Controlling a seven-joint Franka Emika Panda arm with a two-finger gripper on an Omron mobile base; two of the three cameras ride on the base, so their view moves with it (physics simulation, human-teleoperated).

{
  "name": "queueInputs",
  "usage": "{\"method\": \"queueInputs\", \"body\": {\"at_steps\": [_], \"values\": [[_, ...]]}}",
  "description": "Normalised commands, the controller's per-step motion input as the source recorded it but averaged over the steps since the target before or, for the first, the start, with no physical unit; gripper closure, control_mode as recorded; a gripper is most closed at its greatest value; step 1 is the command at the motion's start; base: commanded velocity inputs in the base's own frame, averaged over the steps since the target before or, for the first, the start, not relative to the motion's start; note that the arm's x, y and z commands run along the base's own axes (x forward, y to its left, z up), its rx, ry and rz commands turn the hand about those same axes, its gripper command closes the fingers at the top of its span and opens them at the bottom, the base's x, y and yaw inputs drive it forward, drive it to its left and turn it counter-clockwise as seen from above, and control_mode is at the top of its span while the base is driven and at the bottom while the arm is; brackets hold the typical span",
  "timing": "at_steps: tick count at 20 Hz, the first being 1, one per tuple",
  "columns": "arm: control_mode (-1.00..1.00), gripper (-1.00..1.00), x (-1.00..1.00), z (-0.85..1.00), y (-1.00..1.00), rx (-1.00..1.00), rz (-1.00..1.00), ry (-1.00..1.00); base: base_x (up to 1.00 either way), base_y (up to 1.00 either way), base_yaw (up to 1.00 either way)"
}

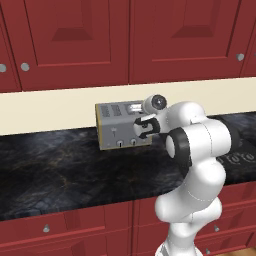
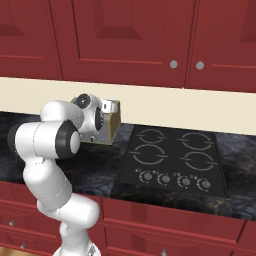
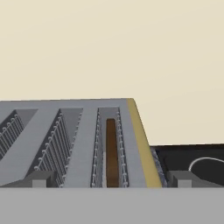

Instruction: Start the toaster. Once the lever pops up, take the bread to the plate on the dining counter.

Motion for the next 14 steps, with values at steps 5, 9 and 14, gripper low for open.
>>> {"method": "queueInputs", "body": {"at_steps": [5,9,14], "values": [[-1.0,-1.0,0.0,0.0,0.0,0.0,0.0,0.0,0.0,0.0,0.0],[-1.0,-1.0,0.0,0.0,0.0,0.0,0.0,0.0,0.0,0.0,0.0],[-1.0,-1.0,0.0,0.0,0.0,0.0,0.0,0.0,0.0,0.0,0.0]]}}
